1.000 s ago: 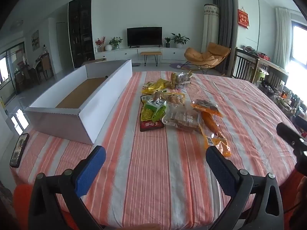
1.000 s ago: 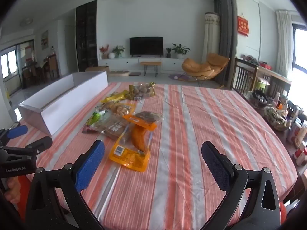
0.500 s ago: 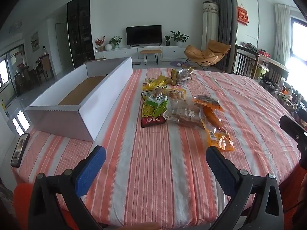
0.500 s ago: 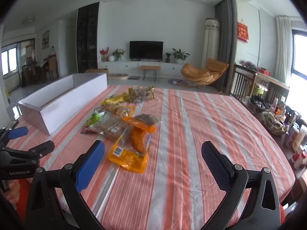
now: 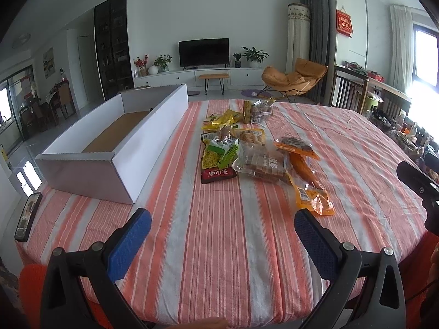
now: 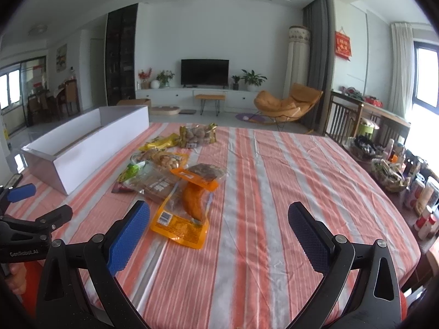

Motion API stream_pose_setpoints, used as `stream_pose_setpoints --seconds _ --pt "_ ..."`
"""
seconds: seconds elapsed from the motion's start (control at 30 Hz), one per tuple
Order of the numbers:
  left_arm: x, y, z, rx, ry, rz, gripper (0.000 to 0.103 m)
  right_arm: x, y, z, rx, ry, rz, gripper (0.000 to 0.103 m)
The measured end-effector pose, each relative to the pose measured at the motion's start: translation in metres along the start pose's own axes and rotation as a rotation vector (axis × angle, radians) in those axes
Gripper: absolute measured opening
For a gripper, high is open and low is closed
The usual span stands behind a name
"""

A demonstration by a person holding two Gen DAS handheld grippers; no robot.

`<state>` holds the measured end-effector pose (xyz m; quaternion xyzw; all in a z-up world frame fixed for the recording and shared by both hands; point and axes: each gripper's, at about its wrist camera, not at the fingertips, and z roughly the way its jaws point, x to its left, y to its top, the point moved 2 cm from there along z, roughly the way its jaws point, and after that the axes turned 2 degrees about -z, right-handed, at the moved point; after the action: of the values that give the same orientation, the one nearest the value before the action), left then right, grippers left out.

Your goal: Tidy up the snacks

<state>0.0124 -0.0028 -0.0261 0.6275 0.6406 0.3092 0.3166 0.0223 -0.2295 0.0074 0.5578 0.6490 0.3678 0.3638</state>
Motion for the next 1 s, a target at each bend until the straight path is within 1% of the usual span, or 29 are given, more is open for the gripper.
stream_pose_setpoints --seconds 0.13,0.27,0.4,1.0 --pt "-0.0024 0.0004 -0.0004 0.009 -0.005 0.000 0.103 -0.0007 0.0000 -0.0011 -0.006 0.001 0.000 0.102" --pt "-0.0044 0.0021 -0.0056 -0.007 -0.007 0.007 0.103 -0.0050 -0.0001 -0.0011 -0.013 -0.001 0.011 0.102" --pt "-0.0060 0.0035 -0.0049 -0.004 -0.008 0.011 0.103 -0.0084 -0.0011 -0.0001 -0.007 0.002 0.029 0.102" --pt "-0.0076 0.0013 -0.0024 0.001 -0.012 0.014 0.103 -0.0069 -0.0022 -0.0017 -0.006 0.002 0.022 0.102"
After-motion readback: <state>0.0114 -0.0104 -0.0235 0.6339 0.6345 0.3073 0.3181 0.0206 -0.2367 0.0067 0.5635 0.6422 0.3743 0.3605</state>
